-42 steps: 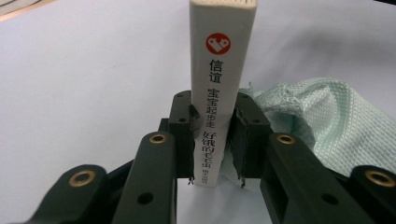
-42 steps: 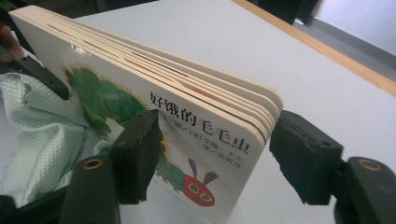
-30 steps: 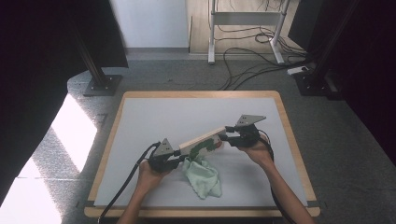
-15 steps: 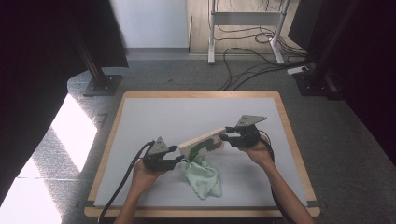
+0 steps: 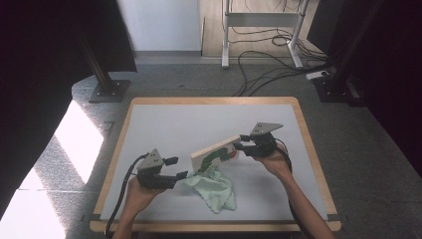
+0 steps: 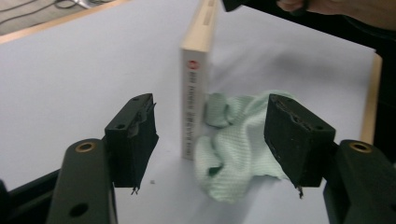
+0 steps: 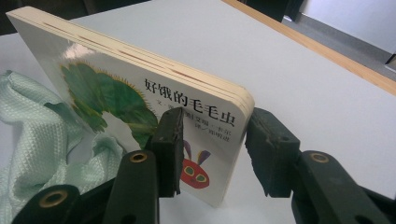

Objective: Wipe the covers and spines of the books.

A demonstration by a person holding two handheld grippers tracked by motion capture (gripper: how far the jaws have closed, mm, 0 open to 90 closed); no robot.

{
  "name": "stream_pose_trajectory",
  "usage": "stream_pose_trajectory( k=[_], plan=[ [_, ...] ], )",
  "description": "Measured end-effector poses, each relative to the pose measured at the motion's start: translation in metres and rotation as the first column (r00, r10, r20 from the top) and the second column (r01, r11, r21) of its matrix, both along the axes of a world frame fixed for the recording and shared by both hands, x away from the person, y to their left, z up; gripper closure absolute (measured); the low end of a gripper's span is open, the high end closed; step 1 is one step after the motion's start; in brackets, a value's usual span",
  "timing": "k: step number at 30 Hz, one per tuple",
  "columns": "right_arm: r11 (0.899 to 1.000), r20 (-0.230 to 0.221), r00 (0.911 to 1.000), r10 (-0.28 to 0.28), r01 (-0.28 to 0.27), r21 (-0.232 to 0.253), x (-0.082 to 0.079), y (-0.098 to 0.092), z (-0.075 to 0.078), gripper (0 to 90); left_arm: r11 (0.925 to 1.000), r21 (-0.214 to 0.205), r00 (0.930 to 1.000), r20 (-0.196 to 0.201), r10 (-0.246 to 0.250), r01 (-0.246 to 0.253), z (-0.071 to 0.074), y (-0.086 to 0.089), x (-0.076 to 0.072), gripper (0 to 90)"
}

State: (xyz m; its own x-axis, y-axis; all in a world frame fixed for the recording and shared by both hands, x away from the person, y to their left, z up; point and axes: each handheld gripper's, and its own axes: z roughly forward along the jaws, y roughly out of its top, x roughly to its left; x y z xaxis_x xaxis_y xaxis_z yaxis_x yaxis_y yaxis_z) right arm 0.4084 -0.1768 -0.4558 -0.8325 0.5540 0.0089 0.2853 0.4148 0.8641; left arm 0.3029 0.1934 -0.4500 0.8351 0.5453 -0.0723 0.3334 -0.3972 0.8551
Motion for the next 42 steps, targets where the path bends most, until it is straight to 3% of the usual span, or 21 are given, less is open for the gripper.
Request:
stream_pose_trajectory(
  k=[4, 11, 23, 28, 33, 39, 42],
  plan=[
    [1.0, 0.001, 1.0, -0.003, 0.003, 0.001, 0.0, 0.001, 0.0, 55.4, 0.999, 0.011, 0.9989, -0.019, -0.042, 0.043, -0.008, -0.015, -0.005, 32.3],
    [1.0, 0.0, 1.0, -0.003, 0.003, 0.002, 0.0, 0.0, 0.0, 55.3, 0.9948, -0.008, 0.9937, -0.048, -0.102, 0.102, -0.024, -0.042, -0.009, 31.6],
    [1.0, 0.007, 1.0, -0.001, 0.001, 0.003, -0.001, 0.0, -0.001, 55.2, 0.9896, 0.098, 0.992, -0.079, -0.098, 0.106, -0.057, -0.078, -0.001, 33.4],
    [1.0, 0.015, 0.9999, -0.004, 0.004, -0.002, -0.002, 0.0, -0.001, 55.2, 0.9802, 0.17, 0.9932, -0.073, -0.09, 0.101, -0.067, -0.087, -0.003, 41.0],
    [1.0, 0.016, 0.9999, -0.004, 0.004, -0.003, -0.003, 0.001, -0.001, 55.2, 0.9703, 0.217, 0.9934, -0.062, -0.097, 0.108, -0.075, -0.091, -0.004, 45.7],
    [1.0, 0.02, 0.9998, -0.003, 0.003, -0.013, -0.004, 0.0, 0.0, 55.1, 0.9713, 0.22, 0.9952, -0.058, -0.079, 0.09, -0.073, -0.083, -0.002, 74.1],
    [1.0, 0.02, 0.9998, -0.005, 0.005, -0.009, -0.005, 0.0, -0.001, 55.2, 0.9714, 0.22, 0.9953, -0.06, -0.077, 0.088, -0.072, -0.079, -0.003, 80.5]
  ],
)
